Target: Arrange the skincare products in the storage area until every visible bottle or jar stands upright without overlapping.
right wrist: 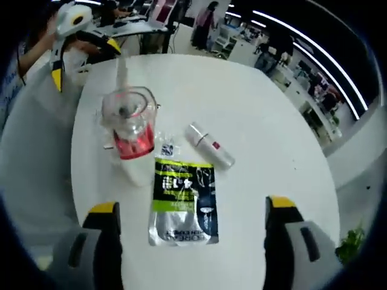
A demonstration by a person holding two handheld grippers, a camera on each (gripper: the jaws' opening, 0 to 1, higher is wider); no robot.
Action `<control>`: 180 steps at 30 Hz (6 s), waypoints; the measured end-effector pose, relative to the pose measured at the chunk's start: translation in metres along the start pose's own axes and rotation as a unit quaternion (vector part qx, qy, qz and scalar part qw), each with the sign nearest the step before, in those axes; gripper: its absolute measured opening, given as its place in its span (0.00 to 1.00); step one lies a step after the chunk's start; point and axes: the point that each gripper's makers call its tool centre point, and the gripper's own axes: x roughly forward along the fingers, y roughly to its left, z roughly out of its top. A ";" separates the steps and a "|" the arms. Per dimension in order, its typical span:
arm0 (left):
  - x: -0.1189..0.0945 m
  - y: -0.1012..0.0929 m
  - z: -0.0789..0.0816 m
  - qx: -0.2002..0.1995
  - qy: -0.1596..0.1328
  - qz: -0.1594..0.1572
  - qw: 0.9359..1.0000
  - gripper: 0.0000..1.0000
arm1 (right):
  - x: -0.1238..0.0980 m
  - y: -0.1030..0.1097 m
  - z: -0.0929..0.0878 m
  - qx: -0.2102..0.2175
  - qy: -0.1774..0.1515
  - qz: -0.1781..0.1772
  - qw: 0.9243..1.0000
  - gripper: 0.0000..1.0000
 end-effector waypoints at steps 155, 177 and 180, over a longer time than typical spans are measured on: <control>-0.016 -0.047 0.045 0.002 -0.093 -0.031 0.995 0.88 | -0.091 0.085 0.061 0.191 -0.234 -0.054 0.952 0.19; -0.004 -0.067 0.079 -0.097 -0.193 -0.099 0.971 0.52 | -0.058 0.126 0.099 0.207 -0.263 0.012 0.942 0.19; -0.001 -0.072 0.086 -0.125 -0.208 -0.116 0.963 0.52 | -0.057 0.125 0.102 0.213 -0.268 0.012 0.940 0.19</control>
